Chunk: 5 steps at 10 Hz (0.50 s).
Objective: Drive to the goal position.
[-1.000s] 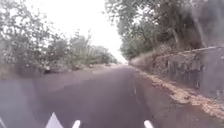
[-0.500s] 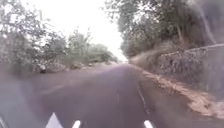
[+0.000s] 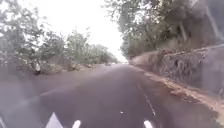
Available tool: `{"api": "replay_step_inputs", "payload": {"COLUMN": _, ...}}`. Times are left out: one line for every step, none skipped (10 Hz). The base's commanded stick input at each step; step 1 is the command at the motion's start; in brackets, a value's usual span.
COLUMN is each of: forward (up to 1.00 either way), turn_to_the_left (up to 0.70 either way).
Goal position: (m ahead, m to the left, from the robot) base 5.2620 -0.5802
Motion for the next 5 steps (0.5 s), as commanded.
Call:
{"api": "replay_step_inputs", "payload": {"forward": 1.00, "turn_to_the_left": 0.00}}
{"api": "replay_step_inputs", "payload": {"forward": 1.00, "turn_to_the_left": 0.00}}
{"api": "replay_step_inputs", "payload": {"forward": 1.00, "turn_to_the_left": 0.00}}
{"api": "replay_step_inputs", "payload": {"forward": 1.00, "turn_to_the_left": 0.00}}
{"api": "replay_step_inputs", "payload": {"forward": 1.00, "turn_to_the_left": 0.00}}
